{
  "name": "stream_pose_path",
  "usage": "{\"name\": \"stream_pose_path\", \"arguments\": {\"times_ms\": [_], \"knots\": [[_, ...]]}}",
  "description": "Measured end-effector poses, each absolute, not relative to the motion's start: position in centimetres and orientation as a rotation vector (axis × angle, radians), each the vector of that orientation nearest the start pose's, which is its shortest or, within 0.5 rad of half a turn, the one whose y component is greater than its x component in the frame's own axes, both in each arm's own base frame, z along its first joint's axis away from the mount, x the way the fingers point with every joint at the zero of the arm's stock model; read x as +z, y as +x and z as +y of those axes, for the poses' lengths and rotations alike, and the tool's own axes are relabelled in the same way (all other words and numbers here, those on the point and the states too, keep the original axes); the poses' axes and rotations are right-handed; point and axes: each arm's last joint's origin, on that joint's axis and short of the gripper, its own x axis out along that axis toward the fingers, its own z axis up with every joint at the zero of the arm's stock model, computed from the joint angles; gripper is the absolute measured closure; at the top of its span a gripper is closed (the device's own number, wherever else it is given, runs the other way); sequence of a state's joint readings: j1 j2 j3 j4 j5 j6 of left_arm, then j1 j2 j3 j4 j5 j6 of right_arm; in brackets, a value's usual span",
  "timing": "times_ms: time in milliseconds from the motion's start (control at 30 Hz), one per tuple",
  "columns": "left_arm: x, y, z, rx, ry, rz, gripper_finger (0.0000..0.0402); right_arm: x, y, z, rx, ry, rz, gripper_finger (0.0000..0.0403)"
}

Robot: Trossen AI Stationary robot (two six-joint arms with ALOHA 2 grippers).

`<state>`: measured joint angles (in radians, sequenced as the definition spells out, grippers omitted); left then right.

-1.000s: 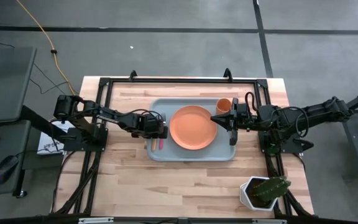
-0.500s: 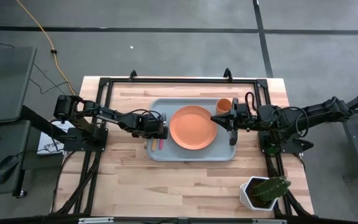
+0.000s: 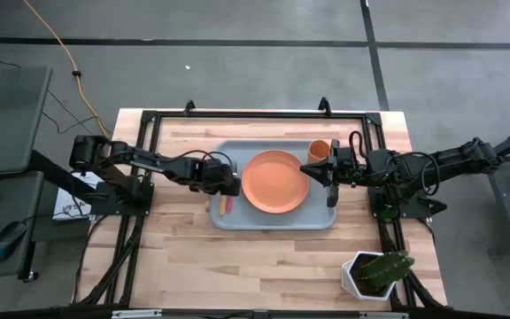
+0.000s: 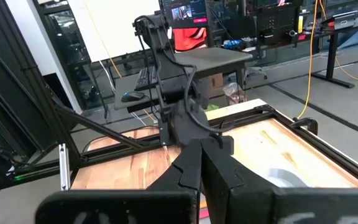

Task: Pick and place plate/cup/fork/spoon on tray
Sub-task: Return to Home Position

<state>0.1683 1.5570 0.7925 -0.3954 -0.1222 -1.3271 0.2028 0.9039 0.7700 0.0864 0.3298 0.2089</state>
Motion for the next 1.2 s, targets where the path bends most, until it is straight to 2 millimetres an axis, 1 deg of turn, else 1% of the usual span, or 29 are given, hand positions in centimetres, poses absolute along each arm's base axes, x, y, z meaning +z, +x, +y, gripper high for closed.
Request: {"name": "stream_pose_path", "arguments": {"times_ms": [167, 267, 333, 400, 500, 600, 733, 767, 833, 900, 1000, 1067, 1200], "knots": [[16.9, 26.4, 5.1, 0.926, -1.167, 0.776, 0.0280, 33.3, 20.0, 3.2, -0.131, 0.196, 0.033, 0.0403], [18.3, 26.0, 5.5, 0.892, -1.155, 0.734, 0.0279, 33.3, 20.0, 3.2, -0.131, 0.200, 0.032, 0.0403], [19.5, 25.5, 5.7, 0.858, -1.141, 0.692, 0.0280, 33.3, 20.0, 3.2, -0.132, 0.236, 0.030, 0.0403], [21.1, 25.0, 5.9, 0.799, -1.110, 0.625, 0.0281, 33.4, 20.0, 3.2, -0.131, 0.279, 0.014, 0.0403], [24.8, 24.4, 5.9, 0.638, -1.020, 0.434, 0.0285, 33.8, 20.0, 3.2, -0.125, 0.291, -0.024, 0.0403], [29.4, 23.3, 5.4, 0.435, -0.882, 0.165, 0.0291, 34.5, 20.0, 3.2, -0.117, 0.261, -0.094, 0.0403], [35.4, 20.6, 3.7, 0.134, -0.605, -0.176, 0.0299, 35.5, 19.9, 3.1, -0.109, 0.245, -0.188, 0.0403], [36.5, 19.8, 3.3, 0.078, -0.547, -0.242, 0.0301, 35.6, 19.9, 3.1, -0.108, 0.248, -0.202, 0.0403], [38.0, 18.2, 2.4, 0.012, -0.447, -0.337, 0.0305, 35.7, 19.8, 3.1, -0.107, 0.255, -0.211, 0.0403], [38.8, 16.8, 1.8, -0.006, -0.371, -0.381, 0.0310, 35.7, 19.8, 3.1, -0.107, 0.253, -0.207, 0.0403], [39.1, 15.5, 1.1, -0.018, -0.299, -0.378, 0.0319, 35.7, 19.8, 3.1, -0.107, 0.253, -0.205, 0.0403], [39.0, 15.1, 0.9, -0.017, -0.278, -0.356, 0.0327, 35.7, 19.8, 3.1, -0.107, 0.253, -0.205, 0.0403], [38.5, 15.3, 0.8, -0.003, -0.271, -0.315, 0.0352, 35.7, 19.8, 3.1, -0.107, 0.253, -0.205, 0.0403]]}}
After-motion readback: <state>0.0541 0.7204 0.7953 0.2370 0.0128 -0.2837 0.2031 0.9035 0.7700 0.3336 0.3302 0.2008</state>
